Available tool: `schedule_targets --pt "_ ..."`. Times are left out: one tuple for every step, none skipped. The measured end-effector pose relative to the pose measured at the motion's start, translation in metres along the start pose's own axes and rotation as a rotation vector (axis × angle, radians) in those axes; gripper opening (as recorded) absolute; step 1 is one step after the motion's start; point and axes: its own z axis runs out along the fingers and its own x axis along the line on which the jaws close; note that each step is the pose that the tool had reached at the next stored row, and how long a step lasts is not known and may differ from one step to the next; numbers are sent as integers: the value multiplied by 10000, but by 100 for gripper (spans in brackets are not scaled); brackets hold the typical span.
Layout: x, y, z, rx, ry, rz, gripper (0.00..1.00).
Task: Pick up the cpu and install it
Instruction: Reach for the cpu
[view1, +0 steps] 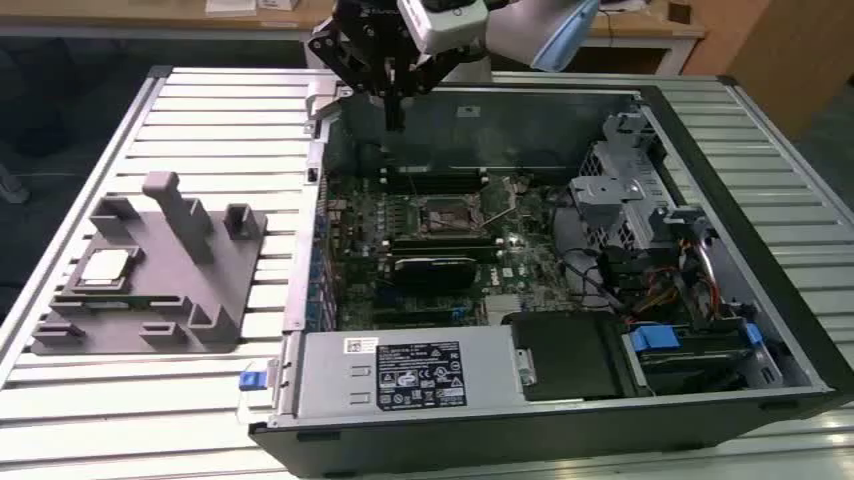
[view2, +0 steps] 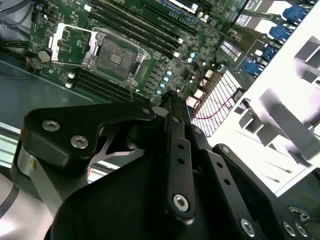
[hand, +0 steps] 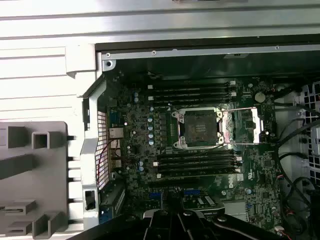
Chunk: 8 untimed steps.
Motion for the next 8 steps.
schedule_targets --pt "0 0 0 0 0 0 11" --pt "0 0 0 0 0 0 11" --pt "0 0 0 0 0 0 11" --pt "0 0 0 0 0 0 11" --pt "0 0 0 0 0 0 11" --pt "0 0 0 0 0 0 11" --pt "0 0 0 0 0 0 11" --pt "0 0 0 0 0 0 11"
